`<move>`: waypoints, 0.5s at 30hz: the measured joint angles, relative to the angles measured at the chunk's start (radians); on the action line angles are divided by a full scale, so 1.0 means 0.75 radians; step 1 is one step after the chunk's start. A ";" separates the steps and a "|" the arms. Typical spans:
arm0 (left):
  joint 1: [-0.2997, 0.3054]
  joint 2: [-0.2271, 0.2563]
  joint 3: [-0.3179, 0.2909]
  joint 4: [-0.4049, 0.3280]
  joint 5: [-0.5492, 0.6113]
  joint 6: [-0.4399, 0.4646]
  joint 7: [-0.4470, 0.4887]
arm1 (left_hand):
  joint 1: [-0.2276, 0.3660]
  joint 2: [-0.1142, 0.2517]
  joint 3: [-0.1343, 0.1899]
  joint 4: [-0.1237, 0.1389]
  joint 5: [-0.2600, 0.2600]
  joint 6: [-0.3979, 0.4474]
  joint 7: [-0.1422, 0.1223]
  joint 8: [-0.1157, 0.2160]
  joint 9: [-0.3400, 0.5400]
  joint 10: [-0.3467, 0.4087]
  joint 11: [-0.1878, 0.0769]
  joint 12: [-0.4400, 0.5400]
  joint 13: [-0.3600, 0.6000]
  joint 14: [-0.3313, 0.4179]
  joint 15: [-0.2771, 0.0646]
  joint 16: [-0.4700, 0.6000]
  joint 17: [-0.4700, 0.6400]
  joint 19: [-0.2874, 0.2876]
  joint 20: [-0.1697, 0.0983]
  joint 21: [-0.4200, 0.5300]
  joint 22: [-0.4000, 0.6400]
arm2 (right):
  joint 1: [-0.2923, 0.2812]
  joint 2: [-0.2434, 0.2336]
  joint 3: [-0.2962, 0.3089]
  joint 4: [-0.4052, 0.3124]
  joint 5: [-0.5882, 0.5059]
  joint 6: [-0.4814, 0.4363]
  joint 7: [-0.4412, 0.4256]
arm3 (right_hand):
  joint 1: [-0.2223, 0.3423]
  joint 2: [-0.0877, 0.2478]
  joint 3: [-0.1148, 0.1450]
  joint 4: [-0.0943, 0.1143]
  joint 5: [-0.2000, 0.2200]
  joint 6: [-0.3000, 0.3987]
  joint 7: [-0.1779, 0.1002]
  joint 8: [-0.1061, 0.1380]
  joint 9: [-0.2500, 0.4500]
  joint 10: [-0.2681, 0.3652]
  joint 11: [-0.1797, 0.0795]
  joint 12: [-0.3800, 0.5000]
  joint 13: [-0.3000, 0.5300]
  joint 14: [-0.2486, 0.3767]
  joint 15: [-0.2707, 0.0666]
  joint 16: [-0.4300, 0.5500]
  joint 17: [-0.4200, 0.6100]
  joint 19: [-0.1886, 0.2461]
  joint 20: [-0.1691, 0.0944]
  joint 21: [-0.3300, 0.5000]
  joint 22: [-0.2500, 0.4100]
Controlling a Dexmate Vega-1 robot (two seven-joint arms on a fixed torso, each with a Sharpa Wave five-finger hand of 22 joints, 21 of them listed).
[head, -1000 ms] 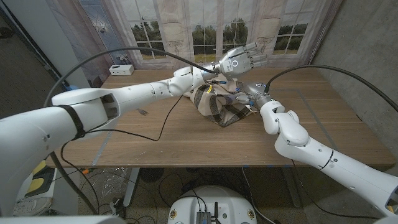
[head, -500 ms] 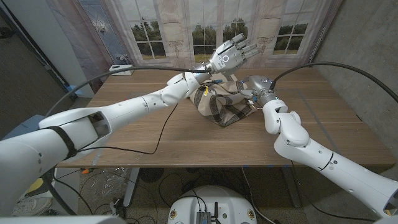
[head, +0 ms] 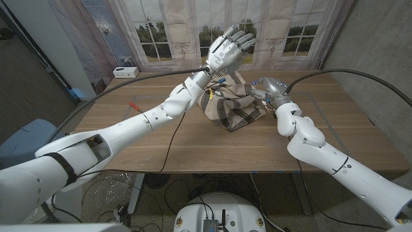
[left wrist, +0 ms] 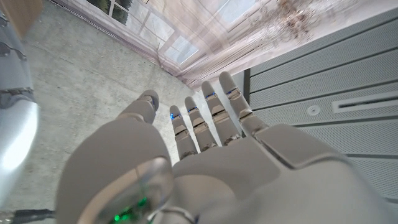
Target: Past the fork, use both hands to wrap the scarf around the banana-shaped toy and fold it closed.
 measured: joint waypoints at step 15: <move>0.229 -0.028 -0.206 -0.160 -0.316 0.030 -0.041 | -0.045 0.003 0.005 0.005 0.011 -0.027 0.036 -0.006 0.000 -0.018 0.029 0.000 -0.016 -0.025 0.000 0.009 -0.015 -0.021 0.040 -0.021 0.000 | -0.071 0.028 0.181 0.116 0.415 0.319 -0.165 | 0.002 0.023 0.000 0.000 0.000 0.013 0.013 0.000 0.000 0.012 0.012 0.000 0.000 0.012 -0.003 0.014 0.006 0.000 0.000 -0.008 0.000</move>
